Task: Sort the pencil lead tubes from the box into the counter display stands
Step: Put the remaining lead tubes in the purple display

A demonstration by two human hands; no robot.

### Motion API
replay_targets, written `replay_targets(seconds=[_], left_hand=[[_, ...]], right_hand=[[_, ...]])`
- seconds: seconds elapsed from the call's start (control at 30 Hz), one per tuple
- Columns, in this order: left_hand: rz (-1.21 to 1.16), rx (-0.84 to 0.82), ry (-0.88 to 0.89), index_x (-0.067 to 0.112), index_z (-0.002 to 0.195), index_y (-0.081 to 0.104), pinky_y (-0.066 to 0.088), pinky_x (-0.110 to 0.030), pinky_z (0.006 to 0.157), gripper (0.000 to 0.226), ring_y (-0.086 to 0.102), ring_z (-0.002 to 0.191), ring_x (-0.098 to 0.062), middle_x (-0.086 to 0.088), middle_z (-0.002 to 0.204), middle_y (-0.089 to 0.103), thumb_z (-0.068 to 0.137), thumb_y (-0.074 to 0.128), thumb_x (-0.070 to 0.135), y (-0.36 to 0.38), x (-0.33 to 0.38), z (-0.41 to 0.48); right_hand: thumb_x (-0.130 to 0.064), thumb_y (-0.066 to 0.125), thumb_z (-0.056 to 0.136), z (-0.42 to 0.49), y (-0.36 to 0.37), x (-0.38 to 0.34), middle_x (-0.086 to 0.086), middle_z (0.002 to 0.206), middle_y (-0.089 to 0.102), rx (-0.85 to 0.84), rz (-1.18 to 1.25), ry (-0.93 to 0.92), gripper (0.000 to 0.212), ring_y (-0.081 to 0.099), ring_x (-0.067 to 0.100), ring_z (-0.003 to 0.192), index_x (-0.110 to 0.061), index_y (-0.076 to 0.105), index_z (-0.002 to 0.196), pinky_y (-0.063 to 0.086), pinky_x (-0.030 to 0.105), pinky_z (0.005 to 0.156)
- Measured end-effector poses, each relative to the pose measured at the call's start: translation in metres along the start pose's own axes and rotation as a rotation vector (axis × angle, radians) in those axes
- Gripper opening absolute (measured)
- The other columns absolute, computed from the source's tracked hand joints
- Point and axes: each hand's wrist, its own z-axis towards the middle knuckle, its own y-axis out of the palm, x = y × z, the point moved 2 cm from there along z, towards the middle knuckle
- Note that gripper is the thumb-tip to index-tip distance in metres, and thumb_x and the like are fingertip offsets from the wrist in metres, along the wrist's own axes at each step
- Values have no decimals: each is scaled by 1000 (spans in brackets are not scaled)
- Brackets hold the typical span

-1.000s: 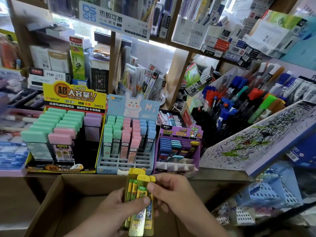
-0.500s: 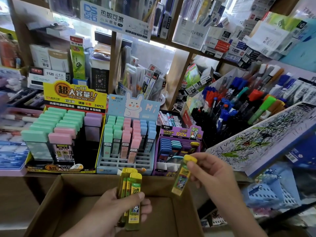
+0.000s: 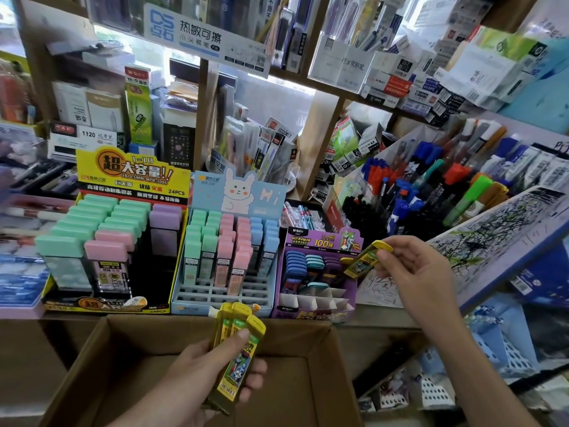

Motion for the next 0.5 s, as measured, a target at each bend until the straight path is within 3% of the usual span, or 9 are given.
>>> replay_targets(seconds=[0.2,0.37,0.5], left_hand=[[19,-30,-29,-9,113,69,57,-34,48,51,71,61,-36,-35,97,73,77,78,25,0,4,-3],[-10,-72,-63,-14,114,67,57,-37,48,52,70,65,-38,-40,99,71,73,77,17,-3,5,-4],[-10,-82,-50,-17,117,60,56,-37,44,37,66,65,-39,-41,96,69,88,68,4,-3,2,-3]], right_hand=[[-5,65,97,9,15,16,-9,85,73,-71,-141,-94,24,73,13,78,-28,66,104,61,26,72],[-3,71,93,10,24,27,-3,91,70,-59,-266,-145,27,72,12,79,-27,65,104,63,37,72],[-2,79,86,9,31,30,-5,97,61,-54,-442,-262,18,63,4,80,-15,75,100,53,13,72]])
